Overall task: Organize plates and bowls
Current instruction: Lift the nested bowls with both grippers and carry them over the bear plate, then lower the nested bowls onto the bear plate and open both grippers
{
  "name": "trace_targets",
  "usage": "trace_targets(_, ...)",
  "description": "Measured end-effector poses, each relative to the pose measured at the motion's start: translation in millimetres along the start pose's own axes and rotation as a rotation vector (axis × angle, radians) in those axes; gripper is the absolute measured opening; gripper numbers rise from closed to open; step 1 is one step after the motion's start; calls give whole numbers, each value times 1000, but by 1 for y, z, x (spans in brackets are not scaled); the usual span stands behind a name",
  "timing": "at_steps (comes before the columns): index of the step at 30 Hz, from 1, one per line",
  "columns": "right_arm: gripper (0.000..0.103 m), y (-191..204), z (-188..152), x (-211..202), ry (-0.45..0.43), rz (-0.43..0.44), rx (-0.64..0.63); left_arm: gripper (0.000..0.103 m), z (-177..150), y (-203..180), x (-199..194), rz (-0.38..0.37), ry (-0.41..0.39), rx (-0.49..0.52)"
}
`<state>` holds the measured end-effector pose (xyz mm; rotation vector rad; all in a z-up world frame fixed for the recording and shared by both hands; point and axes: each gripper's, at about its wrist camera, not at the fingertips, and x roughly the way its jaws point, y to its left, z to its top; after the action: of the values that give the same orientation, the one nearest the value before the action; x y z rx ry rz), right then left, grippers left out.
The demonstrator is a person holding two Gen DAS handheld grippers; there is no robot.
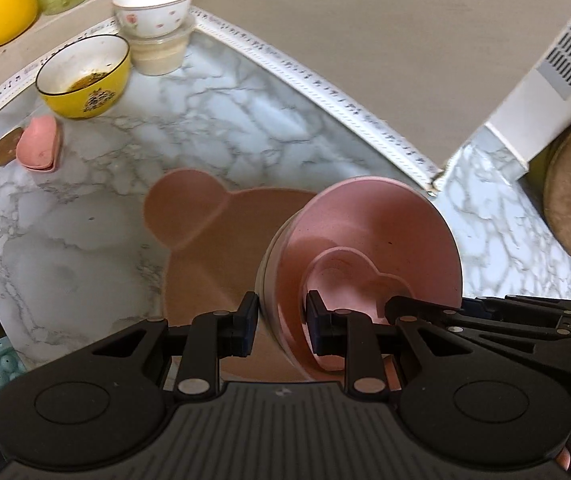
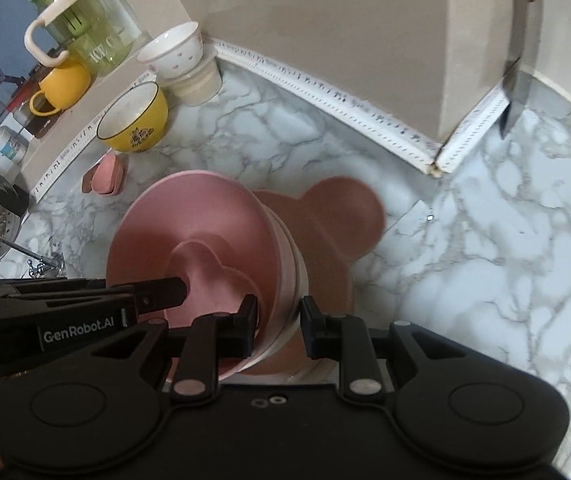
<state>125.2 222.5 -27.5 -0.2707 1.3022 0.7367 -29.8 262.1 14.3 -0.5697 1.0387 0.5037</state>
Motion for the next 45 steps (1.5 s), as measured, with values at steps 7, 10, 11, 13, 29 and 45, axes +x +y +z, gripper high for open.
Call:
trace_targets(7,23,5,3,14,30,-16,11,24,5,13,15,9,29,2)
trace_targets(10,23,5,4,17,38,-21,16,24,7,15,20,7,39,7)
trace_targets(11,23,5,3,18,40,-25,19,24,7,16,21,6,40,10)
trace_targets(13,24,5,3,19,44,-29,19,24,7,16,24,1,45,14)
trace_targets(29,24,3,3,27,66,-40,48,25,8,18,38,-8,48,46)
trace_targets(45,32,7,-3,1,-8,-60,56,25,3,18,21,-20,-22,98)
